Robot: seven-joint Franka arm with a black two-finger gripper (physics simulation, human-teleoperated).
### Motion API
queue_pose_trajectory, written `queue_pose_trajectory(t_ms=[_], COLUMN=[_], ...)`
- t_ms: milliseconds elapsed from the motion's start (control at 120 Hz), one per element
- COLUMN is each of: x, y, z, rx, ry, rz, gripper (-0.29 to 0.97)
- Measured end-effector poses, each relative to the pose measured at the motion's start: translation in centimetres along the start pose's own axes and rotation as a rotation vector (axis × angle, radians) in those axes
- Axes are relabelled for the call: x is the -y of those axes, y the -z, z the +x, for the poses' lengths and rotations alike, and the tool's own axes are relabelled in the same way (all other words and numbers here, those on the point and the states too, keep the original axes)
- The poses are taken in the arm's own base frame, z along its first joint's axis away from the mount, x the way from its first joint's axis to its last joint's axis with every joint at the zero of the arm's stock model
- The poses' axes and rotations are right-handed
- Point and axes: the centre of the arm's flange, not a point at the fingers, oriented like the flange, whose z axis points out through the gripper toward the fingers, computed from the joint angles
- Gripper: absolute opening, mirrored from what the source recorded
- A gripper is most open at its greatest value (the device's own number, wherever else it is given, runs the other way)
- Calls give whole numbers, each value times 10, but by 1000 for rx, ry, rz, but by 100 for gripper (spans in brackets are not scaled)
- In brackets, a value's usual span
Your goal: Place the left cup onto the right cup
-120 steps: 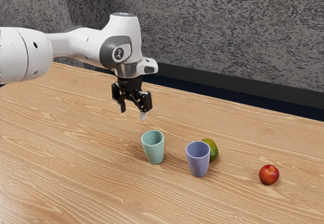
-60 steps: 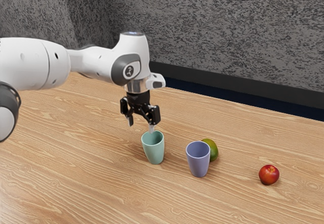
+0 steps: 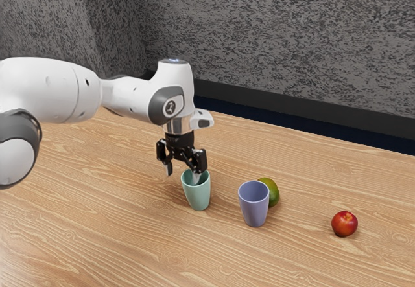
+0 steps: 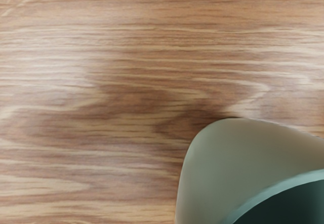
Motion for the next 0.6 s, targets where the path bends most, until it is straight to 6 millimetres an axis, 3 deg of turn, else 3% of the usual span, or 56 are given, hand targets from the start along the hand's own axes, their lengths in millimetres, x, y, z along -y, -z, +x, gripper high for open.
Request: queue_pose_trajectory(t_ms=[600], x=[-3], y=[0], z=[2], rx=[-17], ry=[5], rz=[0], gripper=[2])
